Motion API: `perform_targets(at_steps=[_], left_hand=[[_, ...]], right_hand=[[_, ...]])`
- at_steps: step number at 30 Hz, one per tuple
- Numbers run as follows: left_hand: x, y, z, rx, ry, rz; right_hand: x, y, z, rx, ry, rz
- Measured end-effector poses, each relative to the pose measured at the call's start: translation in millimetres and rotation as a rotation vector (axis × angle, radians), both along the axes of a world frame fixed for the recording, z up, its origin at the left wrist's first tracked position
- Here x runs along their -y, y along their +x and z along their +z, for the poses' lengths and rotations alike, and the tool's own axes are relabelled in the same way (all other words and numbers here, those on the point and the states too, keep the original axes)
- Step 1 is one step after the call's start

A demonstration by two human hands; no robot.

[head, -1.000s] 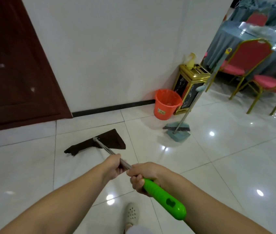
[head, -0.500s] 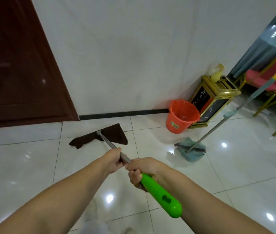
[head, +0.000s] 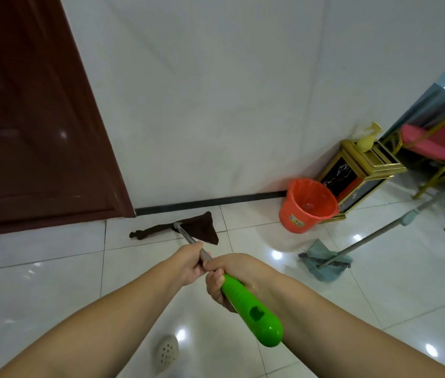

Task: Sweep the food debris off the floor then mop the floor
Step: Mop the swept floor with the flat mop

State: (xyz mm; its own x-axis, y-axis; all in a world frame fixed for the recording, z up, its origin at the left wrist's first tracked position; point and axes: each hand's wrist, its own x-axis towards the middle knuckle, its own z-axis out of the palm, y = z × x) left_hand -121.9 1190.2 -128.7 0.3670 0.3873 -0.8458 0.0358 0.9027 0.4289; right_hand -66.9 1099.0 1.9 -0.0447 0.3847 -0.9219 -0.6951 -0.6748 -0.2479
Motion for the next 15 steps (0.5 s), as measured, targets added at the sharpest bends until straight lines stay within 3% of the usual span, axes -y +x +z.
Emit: perform_targets(at_steps=[9, 15], left_hand=[[-61.1, -30.4, -9.9, -0.015, -0.091, -0.082], [-93.0, -28.4, -13.6, -0.051, -0.137, -0.082]], right_hand=[[-74.7, -34.6, 0.2, 0.019, 0.008, -0.178], [-106.1, -28.5, 0.2, -0.022, 0.022, -0.132]])
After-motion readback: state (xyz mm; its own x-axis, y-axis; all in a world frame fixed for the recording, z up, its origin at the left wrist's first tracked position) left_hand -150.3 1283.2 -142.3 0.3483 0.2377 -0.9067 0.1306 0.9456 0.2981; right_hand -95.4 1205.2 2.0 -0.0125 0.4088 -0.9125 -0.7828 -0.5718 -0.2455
